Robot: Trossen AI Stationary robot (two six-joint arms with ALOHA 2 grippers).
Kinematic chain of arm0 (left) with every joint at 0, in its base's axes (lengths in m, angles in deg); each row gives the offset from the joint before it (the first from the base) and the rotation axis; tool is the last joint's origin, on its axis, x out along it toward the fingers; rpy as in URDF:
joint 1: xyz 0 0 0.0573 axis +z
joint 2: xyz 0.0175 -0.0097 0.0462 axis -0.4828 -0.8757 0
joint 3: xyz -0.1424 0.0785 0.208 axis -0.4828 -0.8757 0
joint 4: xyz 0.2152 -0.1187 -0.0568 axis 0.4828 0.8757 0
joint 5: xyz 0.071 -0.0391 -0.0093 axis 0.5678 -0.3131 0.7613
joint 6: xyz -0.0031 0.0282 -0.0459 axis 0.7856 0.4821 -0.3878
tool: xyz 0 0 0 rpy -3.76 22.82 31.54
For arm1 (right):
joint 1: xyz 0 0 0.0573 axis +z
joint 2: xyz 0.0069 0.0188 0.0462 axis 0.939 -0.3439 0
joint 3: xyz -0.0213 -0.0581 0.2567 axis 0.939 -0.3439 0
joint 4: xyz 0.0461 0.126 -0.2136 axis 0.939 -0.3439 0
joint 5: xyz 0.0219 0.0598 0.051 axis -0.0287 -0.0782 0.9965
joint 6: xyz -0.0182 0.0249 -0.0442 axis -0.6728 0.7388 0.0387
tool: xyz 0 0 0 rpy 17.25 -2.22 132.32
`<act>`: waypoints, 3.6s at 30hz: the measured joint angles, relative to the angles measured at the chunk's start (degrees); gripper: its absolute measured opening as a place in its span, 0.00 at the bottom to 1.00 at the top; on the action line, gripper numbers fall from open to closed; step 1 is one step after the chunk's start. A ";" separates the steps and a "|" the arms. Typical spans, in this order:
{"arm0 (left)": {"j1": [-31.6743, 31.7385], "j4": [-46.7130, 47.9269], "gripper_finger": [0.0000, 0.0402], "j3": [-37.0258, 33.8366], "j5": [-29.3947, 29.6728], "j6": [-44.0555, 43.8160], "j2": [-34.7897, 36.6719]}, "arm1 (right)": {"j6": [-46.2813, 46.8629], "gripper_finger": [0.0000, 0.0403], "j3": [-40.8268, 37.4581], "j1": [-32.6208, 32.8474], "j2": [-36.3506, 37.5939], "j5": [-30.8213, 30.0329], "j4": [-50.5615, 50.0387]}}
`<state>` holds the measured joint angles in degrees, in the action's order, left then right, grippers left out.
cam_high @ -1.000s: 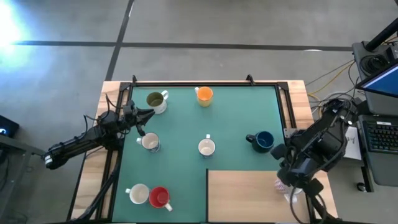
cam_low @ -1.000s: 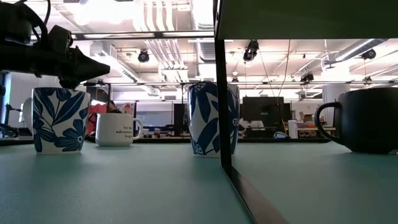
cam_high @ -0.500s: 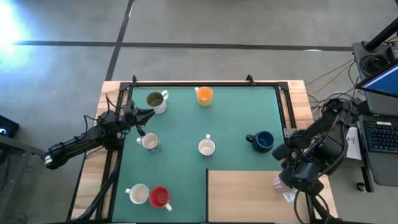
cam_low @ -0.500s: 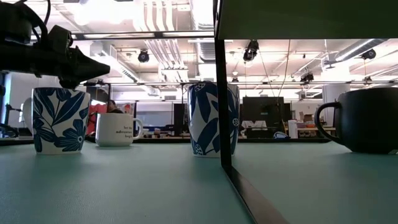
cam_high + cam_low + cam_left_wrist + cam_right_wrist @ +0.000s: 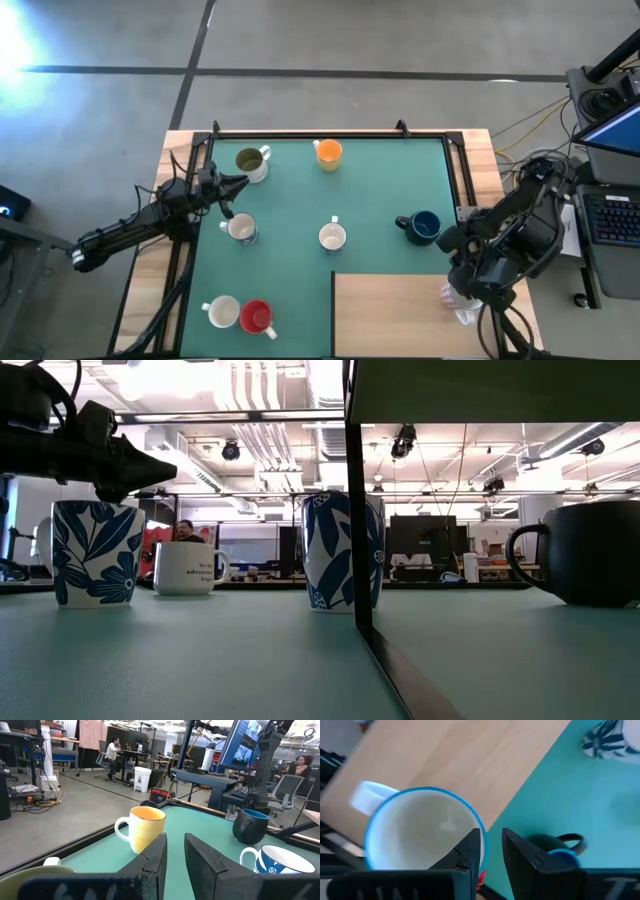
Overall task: Place coffee mugs
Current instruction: Put the red patterned mug on the shelf
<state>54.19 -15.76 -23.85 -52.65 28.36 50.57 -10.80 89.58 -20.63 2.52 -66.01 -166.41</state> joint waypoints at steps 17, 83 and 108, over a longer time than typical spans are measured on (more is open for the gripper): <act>0.02 0.00 0.12 0.00 0.00 0.00 0.00 | -1.57 0.17 -3.14 -0.02 -0.54 1.05 -0.06; 0.02 0.00 0.12 0.00 0.00 0.00 0.00 | 23.28 0.05 -4.72 11.13 -7.22 10.33 11.68; 0.01 0.00 0.12 0.00 0.02 0.00 0.00 | 26.04 0.06 -2.16 12.52 -7.57 12.87 8.30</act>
<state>54.20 -15.76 -23.85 -52.63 28.36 50.57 15.24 87.42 -8.11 -5.04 -53.14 -158.11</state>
